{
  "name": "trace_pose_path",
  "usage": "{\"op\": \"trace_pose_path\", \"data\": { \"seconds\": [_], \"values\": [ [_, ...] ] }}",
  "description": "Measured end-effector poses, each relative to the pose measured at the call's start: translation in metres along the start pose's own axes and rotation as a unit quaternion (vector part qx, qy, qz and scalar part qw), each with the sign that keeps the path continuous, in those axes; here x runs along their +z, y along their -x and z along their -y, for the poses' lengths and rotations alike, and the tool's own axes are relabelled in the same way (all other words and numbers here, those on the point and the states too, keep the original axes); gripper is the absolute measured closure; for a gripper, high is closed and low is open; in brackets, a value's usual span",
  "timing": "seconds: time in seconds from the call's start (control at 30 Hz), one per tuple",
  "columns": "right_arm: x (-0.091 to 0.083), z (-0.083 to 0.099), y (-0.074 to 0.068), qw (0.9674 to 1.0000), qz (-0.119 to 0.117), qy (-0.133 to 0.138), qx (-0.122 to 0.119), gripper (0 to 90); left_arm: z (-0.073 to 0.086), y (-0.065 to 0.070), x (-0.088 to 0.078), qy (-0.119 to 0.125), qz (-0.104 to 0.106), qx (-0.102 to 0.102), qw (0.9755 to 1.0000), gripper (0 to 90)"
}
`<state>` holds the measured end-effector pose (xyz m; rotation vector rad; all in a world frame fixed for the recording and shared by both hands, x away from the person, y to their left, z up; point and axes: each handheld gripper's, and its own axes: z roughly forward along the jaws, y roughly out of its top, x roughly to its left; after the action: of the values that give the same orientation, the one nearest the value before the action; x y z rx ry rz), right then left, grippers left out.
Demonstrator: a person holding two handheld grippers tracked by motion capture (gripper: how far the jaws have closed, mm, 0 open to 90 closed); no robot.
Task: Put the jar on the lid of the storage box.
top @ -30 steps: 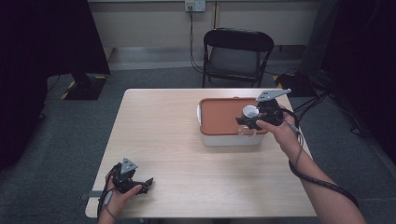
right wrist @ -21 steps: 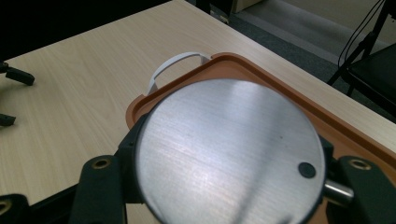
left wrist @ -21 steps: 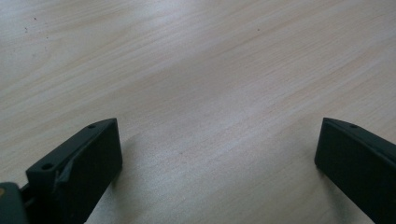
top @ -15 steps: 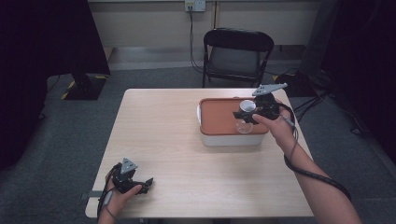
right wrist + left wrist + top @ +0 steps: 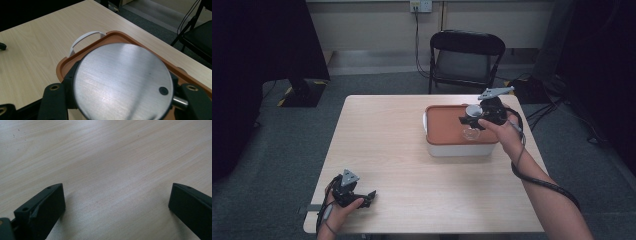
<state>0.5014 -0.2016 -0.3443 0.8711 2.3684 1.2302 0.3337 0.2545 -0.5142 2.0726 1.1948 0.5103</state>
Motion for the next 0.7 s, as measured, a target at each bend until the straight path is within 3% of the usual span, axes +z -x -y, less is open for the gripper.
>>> {"op": "trace_pose_path", "data": {
  "seconds": [0.7],
  "values": [
    [0.027,0.000,0.003,0.9999,0.009,-0.003,0.008,38.4,0.000,0.000,0.000,0.000,0.000,0.000,1.0000,0.5]
  ]
}}
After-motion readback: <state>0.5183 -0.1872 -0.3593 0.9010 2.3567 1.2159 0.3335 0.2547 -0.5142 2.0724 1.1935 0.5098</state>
